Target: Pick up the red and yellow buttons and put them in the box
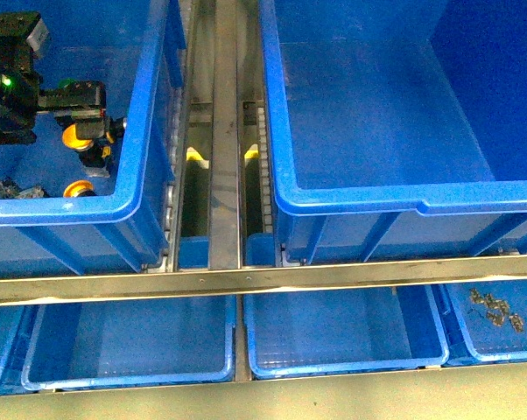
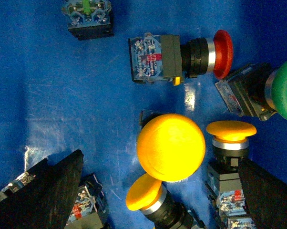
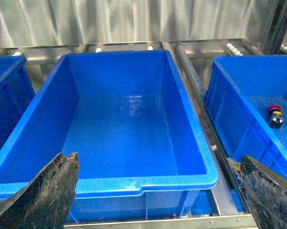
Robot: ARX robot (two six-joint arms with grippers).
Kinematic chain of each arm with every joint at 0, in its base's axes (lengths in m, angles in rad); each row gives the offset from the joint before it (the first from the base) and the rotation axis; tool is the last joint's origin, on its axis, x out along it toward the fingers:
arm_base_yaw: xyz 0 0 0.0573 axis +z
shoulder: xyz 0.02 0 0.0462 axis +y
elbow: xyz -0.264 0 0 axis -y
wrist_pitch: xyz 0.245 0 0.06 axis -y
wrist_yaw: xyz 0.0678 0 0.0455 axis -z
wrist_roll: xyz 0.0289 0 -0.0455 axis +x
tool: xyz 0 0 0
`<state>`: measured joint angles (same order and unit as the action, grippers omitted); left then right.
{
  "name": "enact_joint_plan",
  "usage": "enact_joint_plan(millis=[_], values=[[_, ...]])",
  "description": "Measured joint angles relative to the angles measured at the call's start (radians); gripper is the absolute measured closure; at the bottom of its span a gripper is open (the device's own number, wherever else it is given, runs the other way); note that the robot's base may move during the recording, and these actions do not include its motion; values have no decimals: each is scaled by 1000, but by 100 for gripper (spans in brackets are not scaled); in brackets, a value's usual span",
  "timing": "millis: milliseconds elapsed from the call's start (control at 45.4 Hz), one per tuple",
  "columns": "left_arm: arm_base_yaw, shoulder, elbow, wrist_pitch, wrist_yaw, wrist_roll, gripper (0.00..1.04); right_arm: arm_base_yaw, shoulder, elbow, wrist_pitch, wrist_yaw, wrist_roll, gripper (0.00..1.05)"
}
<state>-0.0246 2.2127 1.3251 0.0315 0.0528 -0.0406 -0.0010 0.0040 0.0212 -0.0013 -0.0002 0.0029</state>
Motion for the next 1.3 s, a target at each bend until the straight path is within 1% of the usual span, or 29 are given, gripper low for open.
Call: enact_joint_plan(millis=[308,529,551,793,815,859,881,925,991,1167,1255,1299], values=[[1,65,71,-7,12,-5,8,0,0,0,0,0,0,6],[1,66,73,-5,27,-13,9,0,0,0,0,0,0,6],[1,66,73,-5,27,-13,10,0,0,0,0,0,0,6],[3,67,73,-2,31,-21,44,0,0,0,0,0,0,6],[3,67,73,-2,32,-22,46,0,0,0,0,0,0,6],[3,67,73,0,34,-24,53,0,0,0,0,0,0,6],[4,67,73,0,34,-27,58,0,0,0,0,0,0,6],[5,67,72,2,34,-29,65,0,0,0,0,0,0,6],[5,67,70,3,34,-32,68,0,0,0,0,0,0,6],[12,47,35,23,46,-56,69,0,0,0,0,0,0,6],[19,23,4,32,70,-82,69,0,0,0,0,0,0,6],[29,-10,-27,39,102,-119,69,0,0,0,0,0,0,6]])
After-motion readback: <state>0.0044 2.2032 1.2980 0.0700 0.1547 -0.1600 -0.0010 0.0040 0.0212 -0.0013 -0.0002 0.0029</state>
